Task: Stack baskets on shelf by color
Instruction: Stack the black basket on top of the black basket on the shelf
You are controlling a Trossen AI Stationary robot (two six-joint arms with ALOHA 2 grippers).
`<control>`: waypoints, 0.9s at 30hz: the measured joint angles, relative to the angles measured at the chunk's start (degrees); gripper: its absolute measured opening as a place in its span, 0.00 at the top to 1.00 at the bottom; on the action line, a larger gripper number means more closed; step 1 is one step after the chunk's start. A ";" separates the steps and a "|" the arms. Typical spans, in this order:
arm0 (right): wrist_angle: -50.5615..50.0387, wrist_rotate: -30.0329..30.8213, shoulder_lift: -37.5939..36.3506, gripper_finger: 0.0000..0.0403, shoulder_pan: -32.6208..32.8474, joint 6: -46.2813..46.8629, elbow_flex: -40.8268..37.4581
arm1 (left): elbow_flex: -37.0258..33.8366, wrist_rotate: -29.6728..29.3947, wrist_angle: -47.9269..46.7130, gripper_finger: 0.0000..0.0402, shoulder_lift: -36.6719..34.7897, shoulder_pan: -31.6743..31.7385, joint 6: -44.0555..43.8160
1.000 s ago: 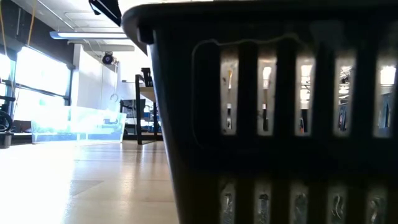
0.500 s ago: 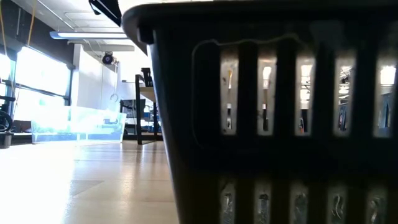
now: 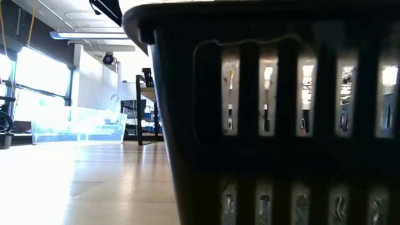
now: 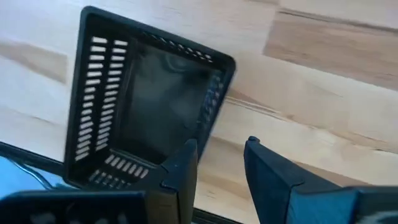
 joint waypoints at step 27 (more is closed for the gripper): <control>23.41 0.70 -0.01 0.97 -6.01 -6.06 -15.45 | 0.00 0.04 0.26 0.59 0.00 -0.09 3.02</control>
